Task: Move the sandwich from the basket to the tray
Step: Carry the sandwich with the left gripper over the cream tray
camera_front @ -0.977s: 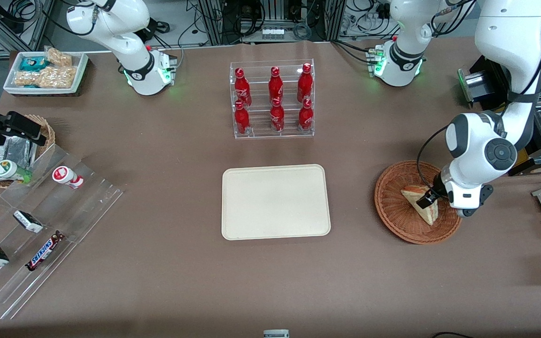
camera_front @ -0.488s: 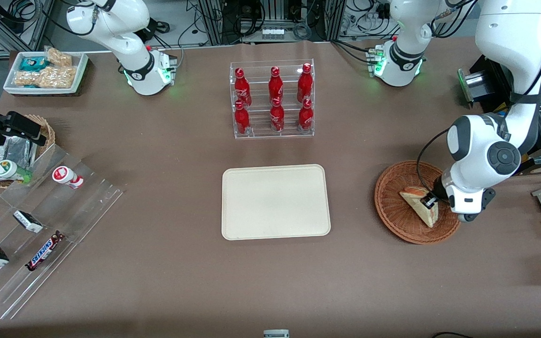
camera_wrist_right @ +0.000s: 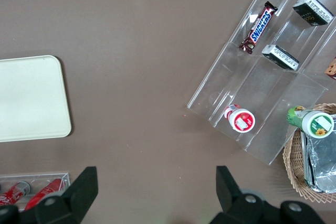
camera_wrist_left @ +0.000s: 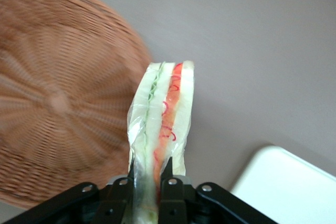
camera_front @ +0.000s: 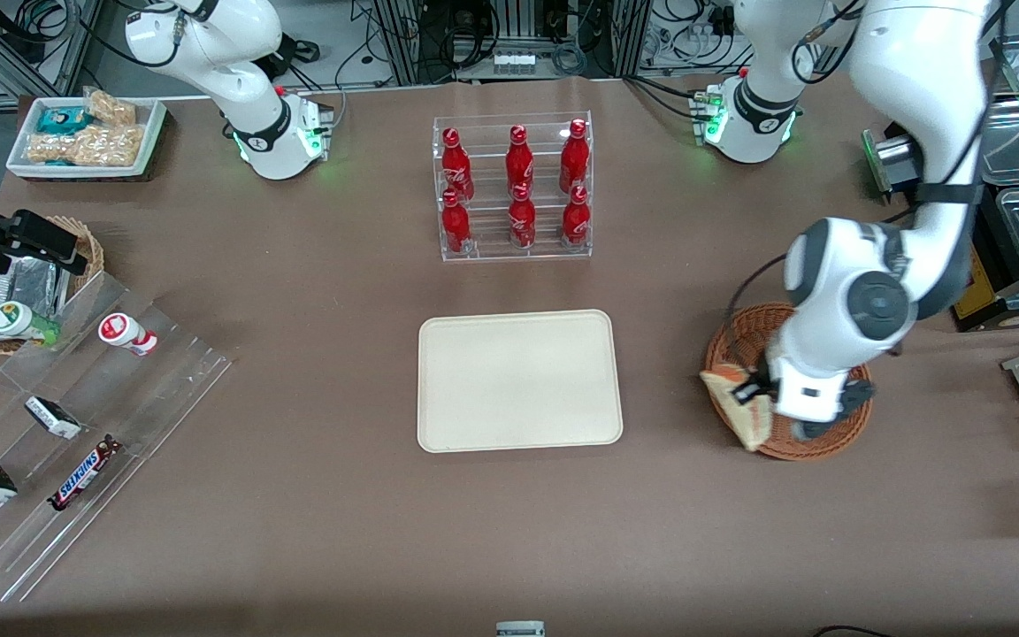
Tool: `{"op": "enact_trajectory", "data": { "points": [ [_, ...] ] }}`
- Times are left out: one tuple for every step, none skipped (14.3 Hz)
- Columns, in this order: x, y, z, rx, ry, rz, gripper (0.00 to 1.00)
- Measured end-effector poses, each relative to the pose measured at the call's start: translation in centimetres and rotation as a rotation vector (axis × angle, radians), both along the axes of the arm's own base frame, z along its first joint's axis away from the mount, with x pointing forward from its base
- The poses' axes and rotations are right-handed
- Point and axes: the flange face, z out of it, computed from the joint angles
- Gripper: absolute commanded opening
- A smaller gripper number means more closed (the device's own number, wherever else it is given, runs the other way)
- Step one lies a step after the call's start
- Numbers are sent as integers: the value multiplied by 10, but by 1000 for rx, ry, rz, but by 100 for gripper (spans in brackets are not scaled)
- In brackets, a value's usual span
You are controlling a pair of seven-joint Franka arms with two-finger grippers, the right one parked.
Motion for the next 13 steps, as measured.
{"op": "enact_trajectory", "data": {
  "points": [
    [-5, -33, -5, -2, 1, -32, 6],
    [-11, -65, -10, -4, 2, -70, 7],
    [-17, -95, -15, -6, 2, -112, 8],
    [-23, -123, -19, -10, -2, -150, 8],
    [-27, -149, -22, -14, -7, -186, 8],
    [-33, -174, -27, -19, -12, -220, 8],
    [-38, -196, -31, -23, -15, -249, 8],
    [-45, -218, -36, -27, -18, -278, 9],
    [-50, -238, -41, -31, -22, -302, 9],
    [-55, -255, -44, -36, -28, -323, 9],
    [-60, -269, -47, -39, -31, -341, 9],
    [-65, -280, -51, -41, -32, -356, 10],
    [-70, -288, -54, -40, -29, -366, 10]
  ]
}}
